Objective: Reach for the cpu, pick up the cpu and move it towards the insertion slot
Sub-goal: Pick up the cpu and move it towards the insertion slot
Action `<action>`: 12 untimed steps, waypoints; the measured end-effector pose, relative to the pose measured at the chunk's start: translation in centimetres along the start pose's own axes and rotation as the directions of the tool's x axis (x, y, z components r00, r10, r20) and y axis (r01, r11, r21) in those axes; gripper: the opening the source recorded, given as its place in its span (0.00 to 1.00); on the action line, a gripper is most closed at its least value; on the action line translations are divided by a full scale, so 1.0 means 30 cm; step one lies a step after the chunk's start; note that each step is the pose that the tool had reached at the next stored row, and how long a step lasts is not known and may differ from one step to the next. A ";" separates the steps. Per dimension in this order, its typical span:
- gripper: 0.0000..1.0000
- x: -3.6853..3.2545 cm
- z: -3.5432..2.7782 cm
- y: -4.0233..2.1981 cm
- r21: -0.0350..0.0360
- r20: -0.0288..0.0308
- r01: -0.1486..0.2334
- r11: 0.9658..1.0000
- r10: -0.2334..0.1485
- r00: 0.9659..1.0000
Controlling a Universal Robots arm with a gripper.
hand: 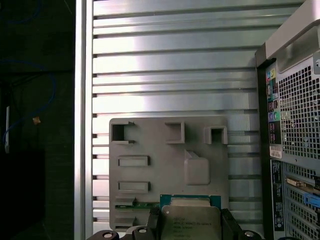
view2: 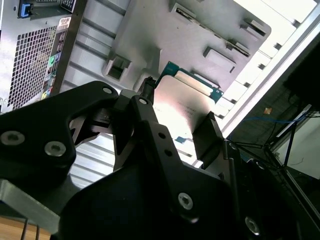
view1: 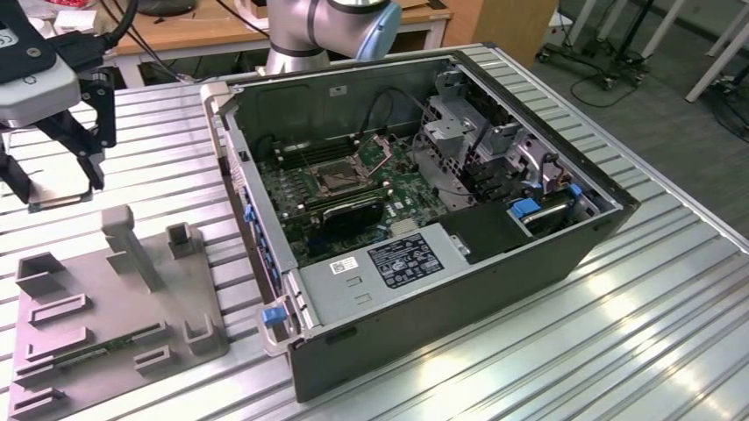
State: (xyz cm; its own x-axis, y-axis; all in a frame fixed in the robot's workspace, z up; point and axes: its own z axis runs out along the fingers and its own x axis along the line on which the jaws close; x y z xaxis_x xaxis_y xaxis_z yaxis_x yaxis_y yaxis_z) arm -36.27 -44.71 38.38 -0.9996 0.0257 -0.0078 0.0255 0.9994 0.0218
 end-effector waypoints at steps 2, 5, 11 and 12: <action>0.55 -0.002 0.000 0.000 0.000 0.000 0.000 1.000 0.000 1.000; 0.55 -0.007 0.000 0.000 0.000 0.000 0.000 1.000 0.000 1.000; 0.55 -0.014 0.000 0.000 0.000 0.000 0.000 1.000 0.000 1.000; 0.55 -0.016 0.000 0.000 0.000 0.000 0.000 1.000 0.000 1.000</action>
State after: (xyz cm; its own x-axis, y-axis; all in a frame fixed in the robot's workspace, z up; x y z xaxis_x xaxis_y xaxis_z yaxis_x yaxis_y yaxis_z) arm -35.80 -44.71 38.38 -0.9996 0.0257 -0.0077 0.0256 0.9994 0.0218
